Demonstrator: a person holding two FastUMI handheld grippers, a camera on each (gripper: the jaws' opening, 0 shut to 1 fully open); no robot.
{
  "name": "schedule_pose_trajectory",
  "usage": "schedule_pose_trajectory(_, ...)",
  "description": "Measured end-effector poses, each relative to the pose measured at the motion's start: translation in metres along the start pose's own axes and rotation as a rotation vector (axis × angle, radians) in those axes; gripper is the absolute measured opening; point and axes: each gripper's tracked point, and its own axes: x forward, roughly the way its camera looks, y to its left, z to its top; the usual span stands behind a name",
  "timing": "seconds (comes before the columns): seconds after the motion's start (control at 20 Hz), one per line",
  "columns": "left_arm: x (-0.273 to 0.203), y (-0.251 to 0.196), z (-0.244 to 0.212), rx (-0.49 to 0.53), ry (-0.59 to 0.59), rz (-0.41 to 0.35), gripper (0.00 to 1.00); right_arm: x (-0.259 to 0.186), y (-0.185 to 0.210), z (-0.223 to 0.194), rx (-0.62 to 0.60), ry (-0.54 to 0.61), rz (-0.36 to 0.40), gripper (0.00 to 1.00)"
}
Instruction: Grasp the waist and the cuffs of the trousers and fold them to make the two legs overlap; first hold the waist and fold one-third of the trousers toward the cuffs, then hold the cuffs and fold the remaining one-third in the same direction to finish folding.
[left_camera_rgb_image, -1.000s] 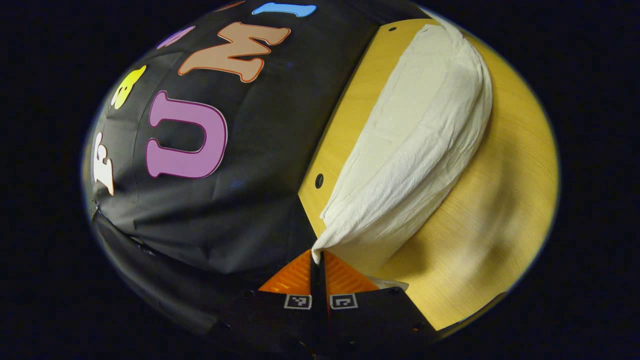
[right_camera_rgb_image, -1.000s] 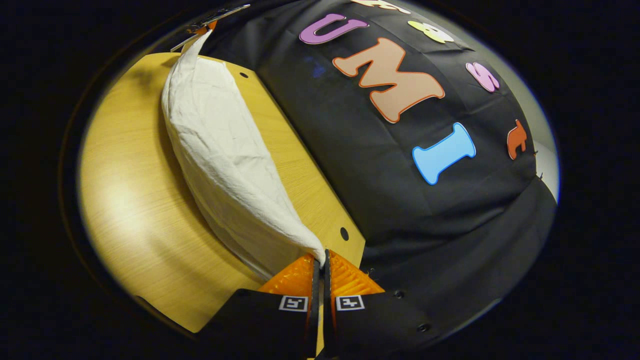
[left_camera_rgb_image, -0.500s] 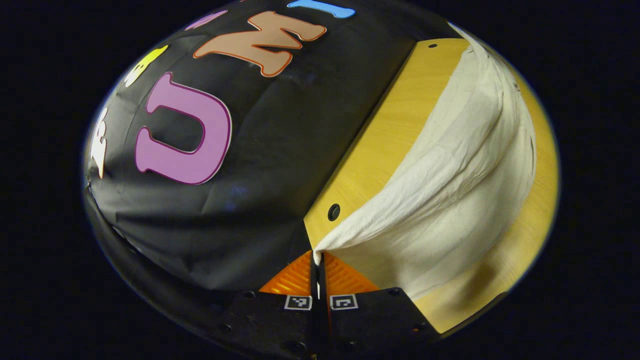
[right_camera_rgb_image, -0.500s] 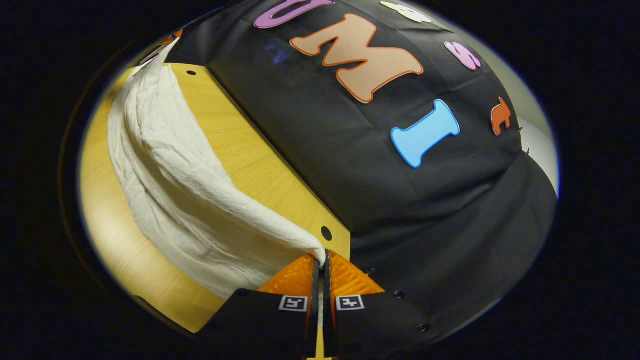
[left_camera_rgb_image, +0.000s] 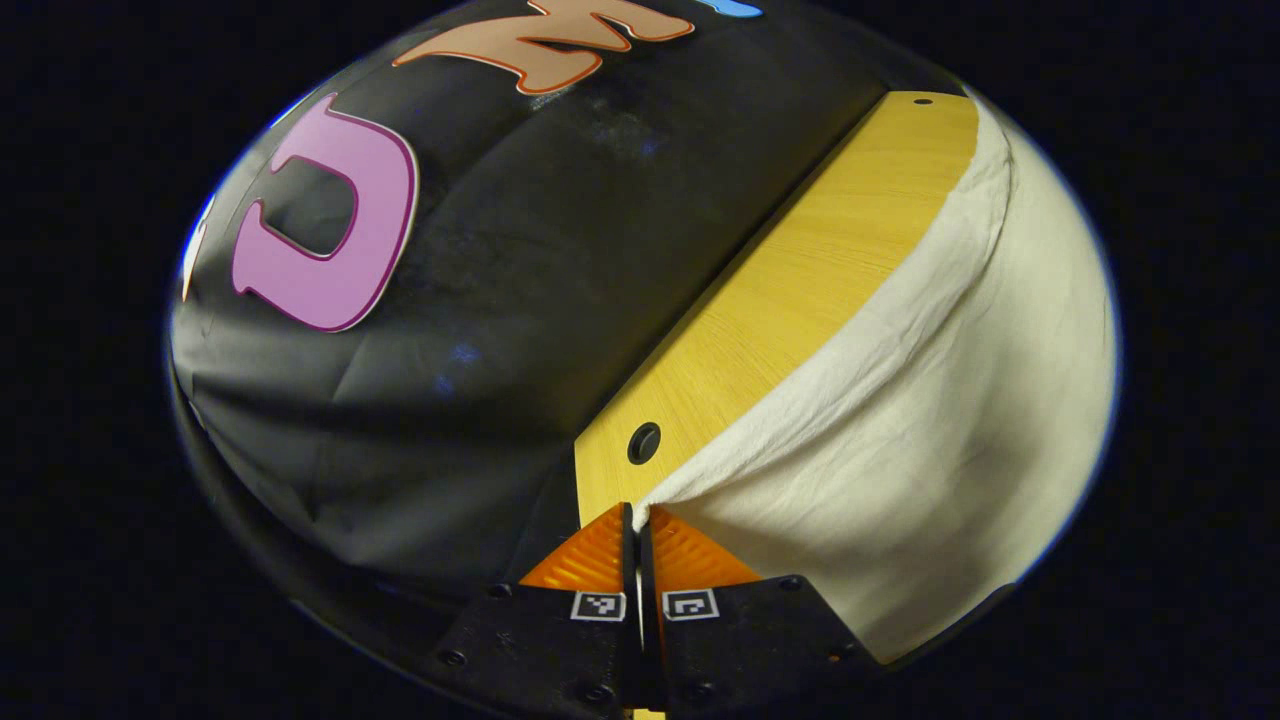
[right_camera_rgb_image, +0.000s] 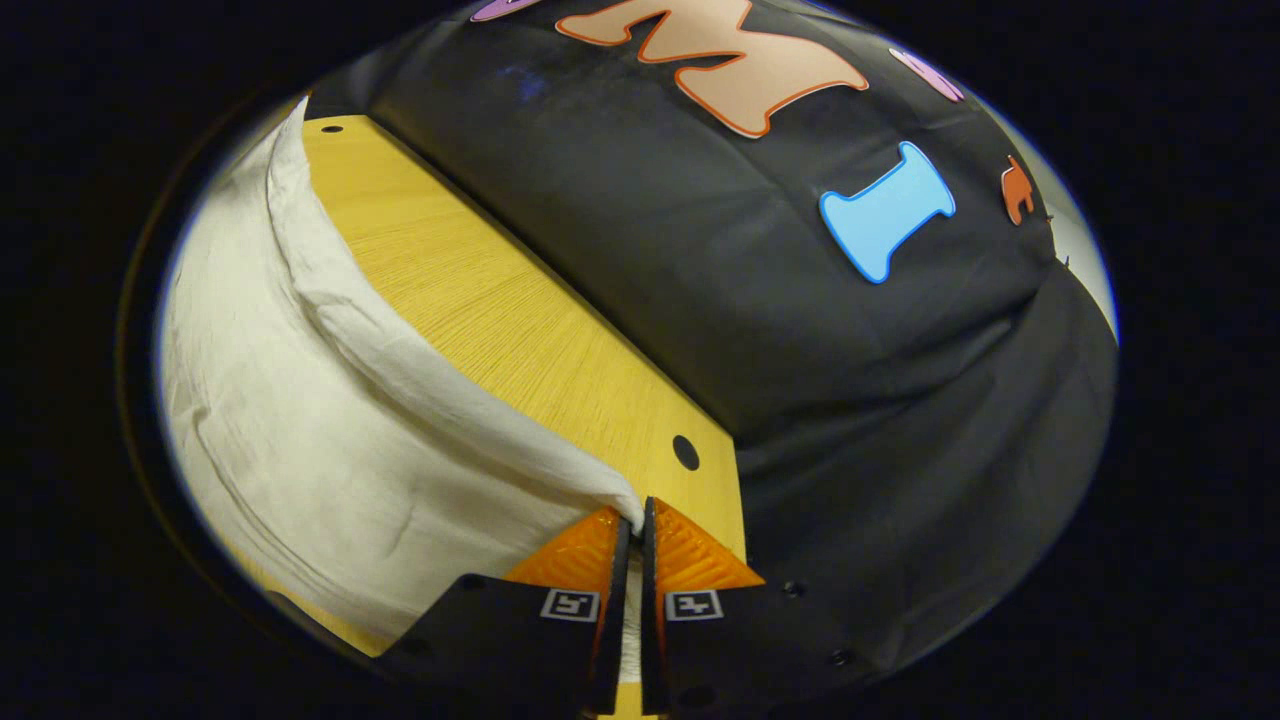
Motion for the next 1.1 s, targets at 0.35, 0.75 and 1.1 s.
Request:
schedule_pose_trajectory(0.35,-0.042,-0.042,0.04,-0.25,-0.077,-0.107,0.95,-0.031,-0.005,0.012,0.178,-0.059,0.03,0.98)
schedule_pose_trajectory(0.75,-0.13,-0.052,0.094,-0.55,-0.239,-0.152,1.0,-0.081,-0.023,-0.032,0.53,-0.043,0.075,1.0)
schedule_pose_trajectory(1.1,-0.183,-0.046,0.136,-0.806,-0.353,-0.18,0.95,-0.083,-0.018,-0.081,0.814,0.072,0.091,0.98)
